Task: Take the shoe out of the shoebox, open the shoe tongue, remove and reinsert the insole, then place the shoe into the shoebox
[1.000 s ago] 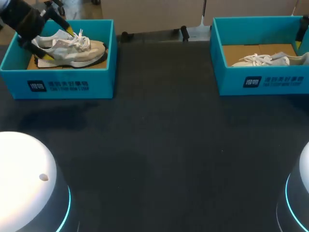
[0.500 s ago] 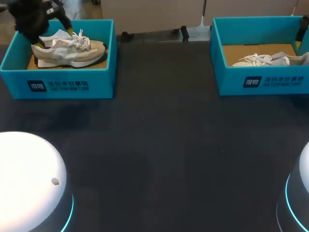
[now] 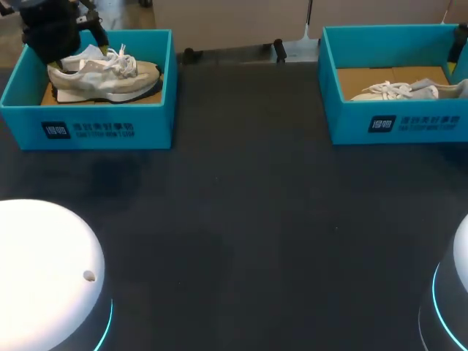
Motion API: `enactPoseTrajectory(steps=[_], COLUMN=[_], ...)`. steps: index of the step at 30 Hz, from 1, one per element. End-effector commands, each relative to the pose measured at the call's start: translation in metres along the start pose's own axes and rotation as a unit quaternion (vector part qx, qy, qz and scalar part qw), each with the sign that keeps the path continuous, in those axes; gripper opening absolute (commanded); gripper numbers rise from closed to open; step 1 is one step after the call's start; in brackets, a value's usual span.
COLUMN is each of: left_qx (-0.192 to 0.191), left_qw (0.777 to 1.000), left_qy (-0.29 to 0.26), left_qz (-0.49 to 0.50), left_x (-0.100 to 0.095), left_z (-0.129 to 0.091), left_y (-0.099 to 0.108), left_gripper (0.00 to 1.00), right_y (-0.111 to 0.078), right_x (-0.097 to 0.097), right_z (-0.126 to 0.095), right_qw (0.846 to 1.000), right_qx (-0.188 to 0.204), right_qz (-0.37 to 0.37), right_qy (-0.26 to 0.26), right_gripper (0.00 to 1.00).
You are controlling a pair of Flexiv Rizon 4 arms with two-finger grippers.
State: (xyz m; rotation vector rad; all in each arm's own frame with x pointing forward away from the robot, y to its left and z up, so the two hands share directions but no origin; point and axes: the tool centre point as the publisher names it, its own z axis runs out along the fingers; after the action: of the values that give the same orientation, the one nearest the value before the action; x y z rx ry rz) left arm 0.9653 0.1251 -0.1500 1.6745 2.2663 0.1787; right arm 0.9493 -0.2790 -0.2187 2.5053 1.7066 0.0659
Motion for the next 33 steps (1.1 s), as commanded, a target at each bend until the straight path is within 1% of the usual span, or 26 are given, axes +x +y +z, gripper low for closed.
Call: enactPoseTrajectory(steps=[1, 5, 7, 9, 11, 15, 18, 22, 24, 30, 33], left_qx=[0.001, -0.005, -0.005, 0.011, 0.002, -0.002, 0.006, 0.006, 0.006, -0.014, -0.008], left_qw=[1.0, 0.999, 0.999, 0.999, 0.998, 0.997, 0.995, 0.993, 0.99, 0.988, 0.987], left_qy=[-0.009, 0.009, 0.016, 0.01, 0.017, 0.03, 0.034, 0.045, 0.047, 0.055, 0.057], left_qz=[0.015, 0.051, 0.046, 0.048, 0.065, 0.072, 0.091, 0.107, 0.134, 0.14, 0.147], left_x=[0.012, 0.023, 0.03, 0.036, 0.043, 0.058, 0.069, 0.084, 0.092, 0.11, 0.119], left_z=[0.006, 0.014, 0.017, 0.021, 0.025, 0.035, 0.04, 0.046, 0.049, 0.062, 0.072], left_y=[0.018, 0.035, 0.045, 0.052, 0.058, 0.071, 0.081, 0.095, 0.099, 0.12, 0.13], left_gripper=[1.0, 1.0, 1.0, 1.0, 1.0, 1.0, 1.0, 1.0, 1.0, 1.0, 1.0], right_y=[0.0, 0.0, 0.0, 0.0, 0.0, 0.0, 0.0, 0.0, 0.0, 0.0, 0.0], right_x=[0.0, 0.0, 0.0, 0.0, 0.0, 0.0, 0.0, 0.0, 0.0, 0.0, 0.0], right_z=[0.0, 0.0, 0.0, 0.0, 0.0, 0.0, 0.0, 0.0, 0.0, 0.0, 0.0], right_qw=[1.0, 1.0, 1.0, 1.0, 1.0, 1.0, 1.0, 1.0, 1.0, 1.0, 1.0], right_qx=[0.0, 0.0, 0.0, 0.0, 0.0, 0.0, 0.0, 0.0, 0.0, 0.0, 0.0], right_qz=[0.0, 0.0, 0.0, 0.0, 0.0, 0.0, 0.0, 0.0, 0.0, 0.0, 0.0], right_qy=[0.0, 0.0, 0.0, 0.0, 0.0, 0.0, 0.0, 0.0, 0.0, 0.0, 0.0], right_gripper=[1.0, 1.0, 1.0, 1.0, 1.0, 1.0, 1.0, 1.0, 1.0, 1.0, 1.0])
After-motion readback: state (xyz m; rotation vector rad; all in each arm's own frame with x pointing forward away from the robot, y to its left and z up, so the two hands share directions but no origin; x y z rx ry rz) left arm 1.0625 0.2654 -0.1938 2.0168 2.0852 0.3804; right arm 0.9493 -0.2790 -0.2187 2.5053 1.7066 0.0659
